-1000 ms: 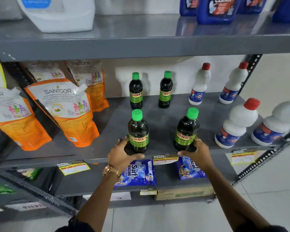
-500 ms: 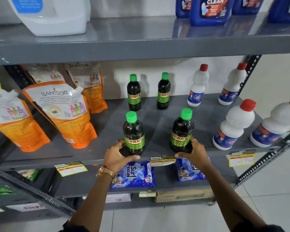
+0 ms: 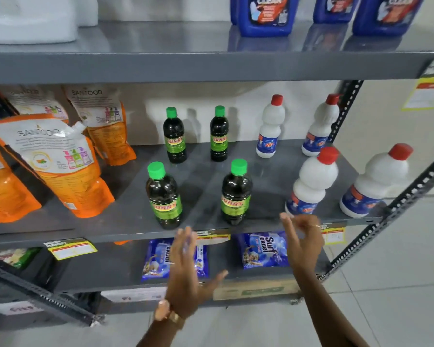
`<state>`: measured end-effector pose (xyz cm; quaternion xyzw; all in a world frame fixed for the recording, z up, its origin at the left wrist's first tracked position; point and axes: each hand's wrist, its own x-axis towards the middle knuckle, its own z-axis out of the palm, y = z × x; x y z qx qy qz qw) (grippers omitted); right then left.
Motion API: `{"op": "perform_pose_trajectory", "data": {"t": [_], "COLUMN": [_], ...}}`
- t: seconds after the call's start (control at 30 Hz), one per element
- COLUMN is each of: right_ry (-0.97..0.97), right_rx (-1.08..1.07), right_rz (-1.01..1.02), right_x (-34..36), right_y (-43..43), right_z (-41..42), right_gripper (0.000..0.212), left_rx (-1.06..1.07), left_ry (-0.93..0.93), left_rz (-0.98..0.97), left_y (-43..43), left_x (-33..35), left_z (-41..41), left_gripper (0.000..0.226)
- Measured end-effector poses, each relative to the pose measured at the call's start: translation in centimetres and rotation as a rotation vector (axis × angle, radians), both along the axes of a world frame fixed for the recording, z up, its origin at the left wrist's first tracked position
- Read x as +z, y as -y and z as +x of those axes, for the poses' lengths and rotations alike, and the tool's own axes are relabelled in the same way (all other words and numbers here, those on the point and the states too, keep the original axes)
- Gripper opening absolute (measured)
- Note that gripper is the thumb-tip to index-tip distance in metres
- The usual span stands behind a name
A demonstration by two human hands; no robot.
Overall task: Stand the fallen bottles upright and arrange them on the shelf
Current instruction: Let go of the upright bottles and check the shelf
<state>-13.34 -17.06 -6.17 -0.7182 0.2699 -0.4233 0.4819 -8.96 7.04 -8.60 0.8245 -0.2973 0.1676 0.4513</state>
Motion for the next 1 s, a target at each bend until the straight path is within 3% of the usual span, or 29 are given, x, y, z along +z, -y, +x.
{"op": "perform_pose_trajectory", "data": {"t": [0.1, 0.17, 0.3, 0.47, 0.67, 0.77, 0.87, 0.93, 1.0], "right_ry": [-0.067, -0.214, -0.399, -0.374, -0.383, -0.367, -0.304, -0.299, -0.299], "right_rx": [-0.114, 0.072, 0.414, 0.48, 0.566, 0.627, 0.571, 0.541, 0.527], "right_rz": [-0.054, -0.083, -0.162, -0.094, -0.083, -0.068, -0.005, 0.017, 0.03], "right_x": [-0.2, -0.6, -0.4, -0.4, -0.4, 0.2, 0.2, 0.0, -0.1], "right_y": [5.4, 9.0, 12.2, 11.8, 11.5, 12.0, 12.1, 12.5, 12.4], "right_z": [-1.5, -1.5, -0.2, 0.0, 1.0, 1.2, 0.3, 0.3, 0.5], "right_gripper": [0.063, 0.081, 0.056, 0.051, 0.056, 0.065, 0.063, 0.055, 0.053], "left_rx": [-0.267, -0.323, -0.306, -0.329, -0.204, -0.049, 0.238, 0.34, 0.246], "left_ry": [-0.003, -0.131, -0.532, -0.561, -0.495, -0.249, 0.017, -0.032, -0.288], "left_rz": [0.04, 0.002, -0.154, -0.094, -0.112, -0.136, -0.262, -0.361, -0.401], "left_y": [7.1, 12.0, 19.6, 21.9, 21.2, 19.8, 16.4, 14.0, 12.0], "left_x": [-0.5, 0.1, 2.5, 2.4, 3.1, 3.8, 2.5, 2.1, 2.2], "left_z": [-1.8, -1.5, 1.4, 3.8, 3.1, 0.1, -2.7, -1.2, 1.5], "left_gripper": [0.074, 0.073, 0.088, 0.048, 0.057, 0.06, 0.073, 0.096, 0.114]}}
